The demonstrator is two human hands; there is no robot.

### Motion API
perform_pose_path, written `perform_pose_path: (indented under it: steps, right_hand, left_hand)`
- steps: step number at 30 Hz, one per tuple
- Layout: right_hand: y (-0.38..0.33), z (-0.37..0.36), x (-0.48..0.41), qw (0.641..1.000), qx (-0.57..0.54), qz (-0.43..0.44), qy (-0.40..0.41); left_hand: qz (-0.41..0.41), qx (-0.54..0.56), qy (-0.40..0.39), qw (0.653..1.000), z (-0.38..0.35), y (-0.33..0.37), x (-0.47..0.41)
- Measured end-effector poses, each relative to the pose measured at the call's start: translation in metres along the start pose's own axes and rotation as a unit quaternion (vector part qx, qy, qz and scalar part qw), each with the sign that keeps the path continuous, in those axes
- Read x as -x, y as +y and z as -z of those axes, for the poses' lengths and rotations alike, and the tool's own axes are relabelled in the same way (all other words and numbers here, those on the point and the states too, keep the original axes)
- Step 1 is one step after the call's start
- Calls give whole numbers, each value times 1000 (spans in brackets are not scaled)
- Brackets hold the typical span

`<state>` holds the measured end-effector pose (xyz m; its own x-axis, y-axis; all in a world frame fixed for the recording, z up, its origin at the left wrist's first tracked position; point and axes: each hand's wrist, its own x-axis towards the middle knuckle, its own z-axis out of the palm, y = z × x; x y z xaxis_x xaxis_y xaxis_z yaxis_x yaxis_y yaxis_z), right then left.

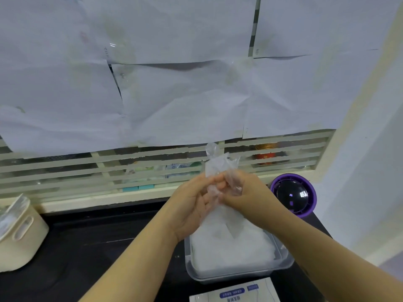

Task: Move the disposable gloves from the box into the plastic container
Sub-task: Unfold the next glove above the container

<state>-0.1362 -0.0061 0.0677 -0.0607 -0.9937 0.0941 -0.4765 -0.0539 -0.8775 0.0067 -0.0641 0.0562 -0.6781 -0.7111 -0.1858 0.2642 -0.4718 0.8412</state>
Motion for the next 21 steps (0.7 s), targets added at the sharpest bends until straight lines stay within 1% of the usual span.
perform_pose_path:
  steps: [3,4,6,8,9,10,12,13,15,16,17,18,20,21]
  right_hand:
    - [2,0,5,1000,26,8,-7]
    - [2,0,6,1000,17,-1,-5]
    - [2,1,10,998,-50,-42,6]
    - [4,3,13,982,-159,-100,26]
    - [6,5,14,966,-223,-126,39]
    - [11,6,14,941,-297,-153,51]
    - [24,6,13,869,-440,-212,75]
    - [33,4,13,836,-481,-247,90]
    - [50,0,16,785,-523,-316,106]
    - [56,-2,18,769,-531,-342,101]
    - [60,-5,21,764,-527,-362,87]
    - [62,-7,24,771,-509,-377,68]
    - [62,-12,28,812,-442,-380,24]
    - [61,-14,28,834,-415,-364,12]
  left_hand:
    - [-3,-83,10,997,1,-2,0]
    - [1,-100,28,995,2,-4,-1]
    - [6,-99,74,992,3,-8,-1]
    - [15,-54,120,991,6,-14,-3]
    - [21,-20,142,989,8,-17,-3]
    - [28,19,162,986,9,-21,-3]
    - [42,78,198,976,14,-27,-3]
    - [51,87,213,972,16,-31,-2]
    - [64,47,243,967,20,-40,0]
    - [69,15,260,963,22,-44,0]
    - [71,-7,271,960,24,-48,1]
    - [75,-20,277,958,24,-51,1]
    - [93,3,262,961,27,-56,1]
    - [106,30,244,963,26,-58,1]
